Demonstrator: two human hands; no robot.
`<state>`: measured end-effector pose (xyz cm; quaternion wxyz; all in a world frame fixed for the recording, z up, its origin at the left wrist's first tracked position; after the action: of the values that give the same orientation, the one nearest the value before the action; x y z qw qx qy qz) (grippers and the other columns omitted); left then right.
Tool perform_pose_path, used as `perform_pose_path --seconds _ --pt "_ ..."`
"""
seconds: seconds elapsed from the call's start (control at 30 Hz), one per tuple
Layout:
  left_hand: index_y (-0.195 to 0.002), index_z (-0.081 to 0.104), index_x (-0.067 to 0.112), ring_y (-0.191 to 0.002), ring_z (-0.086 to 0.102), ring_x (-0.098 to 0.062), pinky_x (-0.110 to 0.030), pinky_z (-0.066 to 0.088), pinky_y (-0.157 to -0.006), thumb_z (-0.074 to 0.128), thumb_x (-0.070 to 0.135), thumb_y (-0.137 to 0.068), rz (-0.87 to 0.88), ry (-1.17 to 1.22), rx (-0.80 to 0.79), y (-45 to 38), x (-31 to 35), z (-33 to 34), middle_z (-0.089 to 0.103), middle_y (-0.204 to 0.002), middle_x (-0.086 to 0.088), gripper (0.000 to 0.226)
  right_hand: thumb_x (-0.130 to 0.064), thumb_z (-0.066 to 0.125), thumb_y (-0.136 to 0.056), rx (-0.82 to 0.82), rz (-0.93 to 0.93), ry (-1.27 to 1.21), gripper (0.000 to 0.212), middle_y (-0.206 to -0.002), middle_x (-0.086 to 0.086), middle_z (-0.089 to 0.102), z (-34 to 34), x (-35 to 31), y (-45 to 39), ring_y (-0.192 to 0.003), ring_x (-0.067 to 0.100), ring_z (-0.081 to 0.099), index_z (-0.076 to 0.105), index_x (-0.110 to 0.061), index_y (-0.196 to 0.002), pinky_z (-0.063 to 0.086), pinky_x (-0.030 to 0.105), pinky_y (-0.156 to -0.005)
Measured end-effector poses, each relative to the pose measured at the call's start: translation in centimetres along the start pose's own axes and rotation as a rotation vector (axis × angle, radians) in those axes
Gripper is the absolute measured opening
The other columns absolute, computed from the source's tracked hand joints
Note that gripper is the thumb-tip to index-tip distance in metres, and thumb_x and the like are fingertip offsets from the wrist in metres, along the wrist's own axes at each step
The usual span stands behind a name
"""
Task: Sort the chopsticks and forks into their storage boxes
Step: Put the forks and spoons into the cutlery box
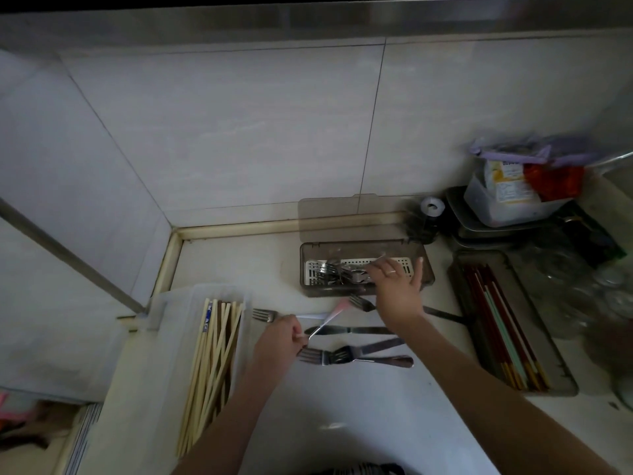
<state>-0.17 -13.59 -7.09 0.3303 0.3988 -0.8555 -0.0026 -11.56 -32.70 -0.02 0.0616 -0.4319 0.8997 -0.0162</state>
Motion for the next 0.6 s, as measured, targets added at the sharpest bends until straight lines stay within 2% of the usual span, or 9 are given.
perform_pose_path --seconds 0.1,0.17,0.23,0.27,0.3,0.37,0.43,0.5,0.6 --pt "-0.062 0.048 0.025 -0.062 0.05 -0.005 -0.016 0.036 -0.056 0.071 0.013 -0.078 -0.077 0.032 -0.086 -0.5 -0.2 0.7 0.051 -0.066 0.01 0.03 0.011 0.058 -0.062 0.11 -0.18 -0.018 0.064 -0.119 0.001 0.064 0.5 -2.7 2.4 -0.122 0.025 0.052 0.063 -0.024 -0.116 0.002 0.062 -0.109" --pt "-0.062 0.061 0.018 -0.057 0.048 0.0 -0.012 0.034 -0.053 0.071 0.011 -0.077 -0.086 0.012 -0.154 -0.7 -0.2 1.1 0.052 -0.061 0.01 0.019 0.006 0.066 -0.057 0.089 -0.287 0.002 0.063 -0.11 -0.005 0.065 1.4 -4.4 3.8 -0.115 0.021 0.057 0.064 -0.028 -0.11 0.007 0.061 -0.108" --pt "-0.074 0.073 0.007 -0.058 0.054 -0.005 -0.013 0.037 -0.058 0.072 0.012 -0.077 -0.08 -0.034 -0.195 -0.7 0.2 1.3 0.061 -0.063 0.002 0.006 0.003 0.065 -0.062 0.0 -0.327 -0.023 0.062 -0.116 -0.006 0.062 2.2 -5.5 4.9 -0.121 0.019 0.051 0.06 -0.029 -0.115 -0.002 0.058 -0.109" --pt "-0.078 0.073 0.006 -0.065 0.059 -0.011 -0.016 0.04 -0.062 0.07 0.011 -0.079 -0.091 -0.055 -0.195 -0.5 0.2 1.3 0.066 -0.07 -0.003 0.007 0.003 0.062 -0.069 -0.052 -0.329 -0.043 0.061 -0.122 -0.005 0.059 2.5 -5.7 5.3 -0.127 0.019 0.046 0.057 -0.029 -0.121 -0.01 0.055 -0.109" --pt "-0.076 0.072 0.007 -0.075 0.062 -0.015 -0.018 0.042 -0.067 0.067 0.01 -0.08 -0.102 -0.07 -0.185 -0.4 0.2 1.3 0.067 -0.077 -0.004 0.007 0.003 0.057 -0.076 -0.102 -0.327 -0.067 0.06 -0.129 -0.005 0.054 2.8 -5.9 5.6 -0.132 0.018 0.039 0.053 -0.029 -0.127 -0.017 0.052 -0.107" --pt "-0.064 0.058 0.018 -0.086 0.06 -0.019 -0.018 0.039 -0.069 0.062 0.006 -0.078 -0.099 -0.062 -0.137 0.2 0.4 1.3 0.056 -0.073 0.004 0.019 0.001 0.049 -0.085 -0.209 -0.326 -0.095 0.063 -0.143 -0.005 0.042 3.6 -6.3 6.2 -0.14 0.017 0.026 0.039 -0.03 -0.138 -0.022 0.049 -0.106" --pt "-0.061 0.043 0.023 -0.076 0.054 -0.016 -0.016 0.035 -0.058 0.065 0.007 -0.075 -0.103 -0.033 -0.117 1.2 0.5 1.3 0.046 -0.068 0.008 0.03 -0.003 0.047 -0.089 -0.324 -0.352 -0.043 0.072 -0.157 -0.004 0.019 4.7 -6.8 6.6 -0.146 0.018 0.009 0.018 -0.032 -0.148 -0.017 0.055 -0.108" --pt "-0.062 0.043 0.022 -0.066 0.053 -0.016 -0.019 0.04 -0.056 0.066 0.013 -0.077 -0.147 -0.048 -0.144 2.3 0.2 1.3 0.049 -0.064 0.007 0.029 -0.005 0.048 -0.091 -0.39 -0.397 0.03 0.078 -0.16 -0.003 0.002 5.4 -7.6 6.9 -0.146 0.019 -0.002 0.006 -0.033 -0.15 -0.013 0.061 -0.108" --pt "-0.066 0.062 0.008 -0.043 0.058 -0.018 -0.024 0.049 -0.045 0.063 0.02 -0.083 -0.262 0.02 -0.208 3.8 -0.5 1.5 0.061 -0.056 -0.006 0.02 -0.004 0.052 -0.088 -0.399 -0.413 0.087 0.079 -0.159 0.002 0.006 5.9 -8.5 6.6 -0.146 0.021 0.005 0.011 -0.029 -0.15 -0.008 0.06 -0.11"
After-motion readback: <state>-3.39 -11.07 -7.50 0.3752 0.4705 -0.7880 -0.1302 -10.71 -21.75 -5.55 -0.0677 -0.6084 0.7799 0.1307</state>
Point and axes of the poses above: each hand's wrist, its own y-axis away from the middle knuckle, its own z-axis out of the palm, x = y × z, the point moved 8 cm from there along -y, towards the middle knuckle
